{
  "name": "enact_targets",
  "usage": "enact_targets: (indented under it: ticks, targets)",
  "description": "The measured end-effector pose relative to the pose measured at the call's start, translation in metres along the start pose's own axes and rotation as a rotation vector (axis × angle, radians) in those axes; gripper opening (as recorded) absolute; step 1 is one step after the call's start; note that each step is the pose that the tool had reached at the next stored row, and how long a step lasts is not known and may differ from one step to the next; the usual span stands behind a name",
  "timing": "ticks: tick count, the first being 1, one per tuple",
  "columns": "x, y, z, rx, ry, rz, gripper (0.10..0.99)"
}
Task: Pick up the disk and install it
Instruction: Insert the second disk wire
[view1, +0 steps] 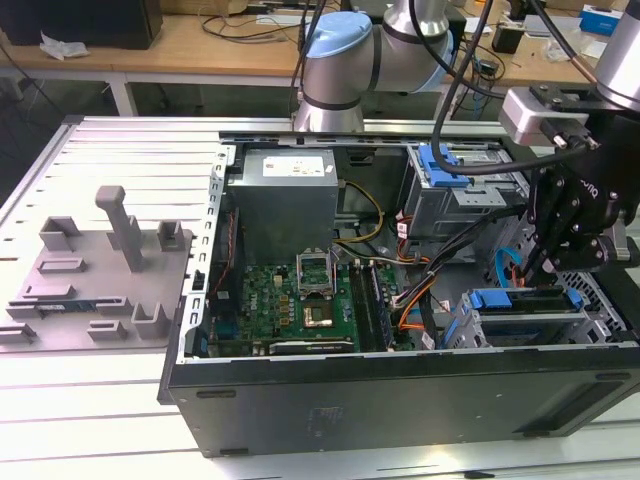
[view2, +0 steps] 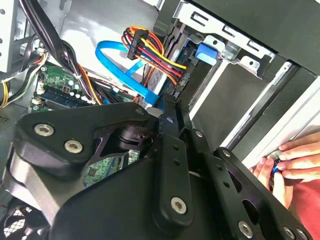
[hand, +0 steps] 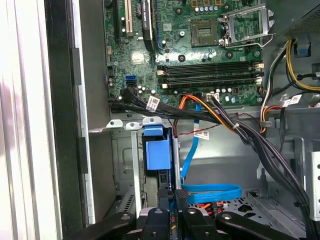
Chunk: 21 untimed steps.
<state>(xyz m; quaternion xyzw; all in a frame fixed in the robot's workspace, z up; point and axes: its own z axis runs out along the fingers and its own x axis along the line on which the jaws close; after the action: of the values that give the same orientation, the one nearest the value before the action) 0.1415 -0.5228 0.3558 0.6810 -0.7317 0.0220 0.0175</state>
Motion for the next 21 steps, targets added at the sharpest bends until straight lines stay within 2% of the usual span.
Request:
enact_targets:
  ticks: [18,21]
  targets:
    - [0.0003,-0.0036,0.0073,-0.002,0.0,0.0,0.165]
    - [0.0,-0.0039,0.0116,-0.002,0.0002,0.0,0.165]
